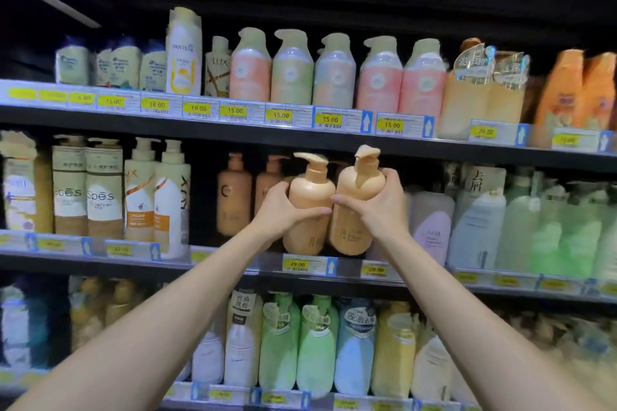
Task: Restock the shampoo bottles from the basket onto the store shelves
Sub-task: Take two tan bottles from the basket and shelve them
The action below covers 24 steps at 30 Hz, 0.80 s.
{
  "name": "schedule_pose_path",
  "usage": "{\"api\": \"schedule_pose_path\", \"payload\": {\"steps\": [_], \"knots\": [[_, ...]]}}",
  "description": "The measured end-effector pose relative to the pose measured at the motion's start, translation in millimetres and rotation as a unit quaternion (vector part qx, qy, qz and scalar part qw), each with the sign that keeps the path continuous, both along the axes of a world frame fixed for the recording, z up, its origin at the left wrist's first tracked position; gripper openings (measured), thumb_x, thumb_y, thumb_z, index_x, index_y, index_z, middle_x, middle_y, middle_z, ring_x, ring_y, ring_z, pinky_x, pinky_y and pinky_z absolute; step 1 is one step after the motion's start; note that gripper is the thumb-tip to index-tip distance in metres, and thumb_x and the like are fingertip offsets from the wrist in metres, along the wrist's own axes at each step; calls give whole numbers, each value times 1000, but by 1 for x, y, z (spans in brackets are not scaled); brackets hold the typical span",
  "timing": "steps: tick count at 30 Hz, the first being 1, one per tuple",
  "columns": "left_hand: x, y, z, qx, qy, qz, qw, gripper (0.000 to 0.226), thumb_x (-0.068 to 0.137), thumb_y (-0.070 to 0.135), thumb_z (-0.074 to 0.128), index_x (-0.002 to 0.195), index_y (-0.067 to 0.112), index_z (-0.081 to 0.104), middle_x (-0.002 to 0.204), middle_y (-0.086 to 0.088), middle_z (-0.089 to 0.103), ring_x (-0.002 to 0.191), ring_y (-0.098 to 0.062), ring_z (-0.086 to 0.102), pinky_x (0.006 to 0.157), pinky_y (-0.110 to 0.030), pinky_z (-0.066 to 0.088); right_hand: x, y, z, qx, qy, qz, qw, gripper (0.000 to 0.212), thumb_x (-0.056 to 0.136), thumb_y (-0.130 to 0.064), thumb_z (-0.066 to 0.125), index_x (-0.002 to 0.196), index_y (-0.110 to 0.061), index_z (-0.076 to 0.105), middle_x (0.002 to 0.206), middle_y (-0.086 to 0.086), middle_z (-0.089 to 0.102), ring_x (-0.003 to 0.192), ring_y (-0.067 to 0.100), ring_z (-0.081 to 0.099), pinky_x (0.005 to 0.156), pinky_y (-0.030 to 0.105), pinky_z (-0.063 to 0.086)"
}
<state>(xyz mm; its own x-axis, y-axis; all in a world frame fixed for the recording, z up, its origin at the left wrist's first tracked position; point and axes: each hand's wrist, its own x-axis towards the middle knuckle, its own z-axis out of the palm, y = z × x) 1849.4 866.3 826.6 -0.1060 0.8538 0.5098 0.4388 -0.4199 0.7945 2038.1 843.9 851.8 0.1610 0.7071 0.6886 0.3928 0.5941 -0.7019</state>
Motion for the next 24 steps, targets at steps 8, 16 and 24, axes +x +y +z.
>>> {"api": "schedule_pose_path", "payload": {"steps": [8,16,24], "knots": [[-13,41,-18,-112,-73,-25,991,120,40,70,90,130,-2,56,119,-32,56,115,-35,59,106,-55,43,0,16,-12,-16,-49,11,999,86,49,-43,94,116,-12,49,105,0,60,97,18,57,79,37,51],[-37,47,-28,-157,-46,-69,984,116,53,78,80,142,11,46,138,-7,59,124,-20,58,109,-47,43,-9,27,-16,-93,-124,-13,988,80,59,-42,89,117,-8,46,116,7,54,106,23,54,77,31,45],[-24,9,-23,-108,7,-50,993,90,76,54,77,145,10,38,138,4,51,118,-10,52,98,-28,42,-8,23,1,-109,-288,-110,945,66,68,-46,82,110,-5,52,118,15,52,106,26,47,74,30,37]]}}
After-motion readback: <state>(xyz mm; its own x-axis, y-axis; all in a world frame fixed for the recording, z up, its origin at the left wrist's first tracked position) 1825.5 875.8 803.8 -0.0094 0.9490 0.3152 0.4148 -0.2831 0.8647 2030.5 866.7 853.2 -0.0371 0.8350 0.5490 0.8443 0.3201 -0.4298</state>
